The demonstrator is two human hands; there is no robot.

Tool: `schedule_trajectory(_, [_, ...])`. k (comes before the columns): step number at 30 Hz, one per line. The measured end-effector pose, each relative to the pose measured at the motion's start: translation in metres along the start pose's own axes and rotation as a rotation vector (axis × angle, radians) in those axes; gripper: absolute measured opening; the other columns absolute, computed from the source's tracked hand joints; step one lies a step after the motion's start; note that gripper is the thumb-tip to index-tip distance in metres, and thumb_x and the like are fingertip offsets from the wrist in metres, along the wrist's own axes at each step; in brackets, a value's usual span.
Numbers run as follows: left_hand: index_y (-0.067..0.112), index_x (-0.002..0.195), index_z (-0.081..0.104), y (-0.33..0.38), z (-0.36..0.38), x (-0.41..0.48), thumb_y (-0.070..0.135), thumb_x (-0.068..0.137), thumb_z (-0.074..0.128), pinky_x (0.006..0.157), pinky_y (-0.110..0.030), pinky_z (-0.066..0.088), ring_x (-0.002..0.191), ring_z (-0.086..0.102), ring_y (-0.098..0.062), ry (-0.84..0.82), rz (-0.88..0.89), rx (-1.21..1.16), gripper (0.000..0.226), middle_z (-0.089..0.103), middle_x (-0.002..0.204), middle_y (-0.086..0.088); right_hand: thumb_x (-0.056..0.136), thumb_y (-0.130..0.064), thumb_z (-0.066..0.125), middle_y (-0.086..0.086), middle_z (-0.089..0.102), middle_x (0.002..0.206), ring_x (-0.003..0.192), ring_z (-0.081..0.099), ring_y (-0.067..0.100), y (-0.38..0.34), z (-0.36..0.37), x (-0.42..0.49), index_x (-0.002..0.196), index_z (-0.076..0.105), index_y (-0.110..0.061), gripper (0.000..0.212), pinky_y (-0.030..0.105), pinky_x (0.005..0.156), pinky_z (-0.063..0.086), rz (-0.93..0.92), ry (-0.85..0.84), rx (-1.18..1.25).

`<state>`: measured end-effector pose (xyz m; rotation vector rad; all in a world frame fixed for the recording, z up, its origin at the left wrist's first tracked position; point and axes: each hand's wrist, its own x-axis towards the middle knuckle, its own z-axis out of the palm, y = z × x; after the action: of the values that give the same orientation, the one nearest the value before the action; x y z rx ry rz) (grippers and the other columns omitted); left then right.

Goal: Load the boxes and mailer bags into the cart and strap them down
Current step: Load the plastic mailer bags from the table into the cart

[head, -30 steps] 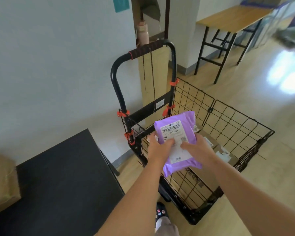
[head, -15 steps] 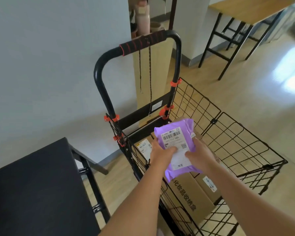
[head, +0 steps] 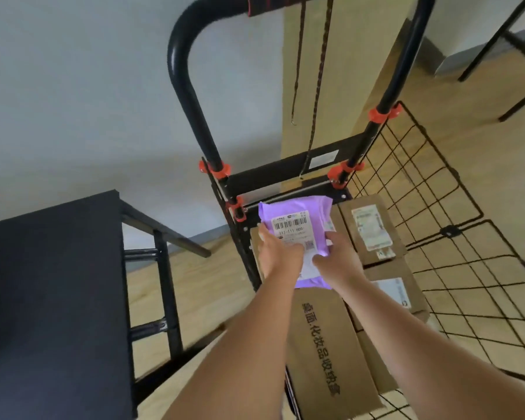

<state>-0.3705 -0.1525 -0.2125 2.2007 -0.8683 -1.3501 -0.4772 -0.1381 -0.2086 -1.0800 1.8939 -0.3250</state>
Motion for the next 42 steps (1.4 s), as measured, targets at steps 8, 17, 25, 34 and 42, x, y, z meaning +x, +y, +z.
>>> schedule_trajectory(8, [0.029,0.149,0.019,-0.022,0.044,0.062,-0.003,0.077,0.061,0.091,-0.05,0.052,0.118,0.053,-0.031,0.149,-0.156,-0.018,0.09,0.048,0.135,-0.008,0.091,-0.006,0.048,-0.008,0.054,0.098,0.087,0.054,0.016,0.028,0.039,0.063,0.118,0.046,-0.025,0.033,0.016,0.051,0.036,0.032,-0.113,0.075])
schedule_trajectory(17, [0.028,0.144,0.025,-0.055,0.057,0.105,0.002,0.086,0.053,0.082,-0.045,0.056,0.103,0.061,-0.028,0.155,-0.352,-0.026,0.069,0.058,0.121,-0.005,0.092,-0.001,0.03,-0.009,0.066,0.101,0.085,0.062,0.01,0.047,0.07,0.109,0.123,0.058,-0.022,0.047,0.019,0.052,0.053,0.087,-0.295,0.118])
schedule_trajectory(25, [0.033,0.146,0.027,-0.058,0.065,0.108,-0.004,0.082,0.048,0.075,-0.04,0.057,0.104,0.063,-0.027,0.121,-0.375,-0.034,0.077,0.057,0.131,-0.002,0.096,0.001,0.037,0.015,0.064,0.105,0.075,0.06,0.023,0.052,0.087,0.119,0.125,0.058,-0.002,0.036,0.012,0.035,0.037,0.178,-0.389,0.046])
schedule_trajectory(34, [0.026,0.145,0.028,-0.05,0.058,0.095,-0.005,0.078,0.056,0.087,-0.046,0.055,0.114,0.057,-0.03,0.09,-0.369,0.019,0.08,0.054,0.132,-0.006,0.091,-0.006,0.04,0.005,0.063,0.112,0.094,0.061,0.025,0.048,0.066,0.106,0.132,0.054,-0.016,0.045,0.03,0.064,0.047,0.177,-0.272,0.019])
schedule_trajectory(42, [0.016,0.141,0.035,-0.027,0.035,0.063,0.007,0.084,0.059,0.092,-0.046,0.052,0.114,0.054,-0.032,0.011,-0.297,0.167,0.062,0.048,0.131,-0.014,0.092,-0.009,0.044,0.004,0.065,0.1,0.084,0.063,0.024,0.027,0.041,0.072,0.131,0.057,-0.015,0.041,0.037,0.071,0.054,0.096,-0.241,-0.038])
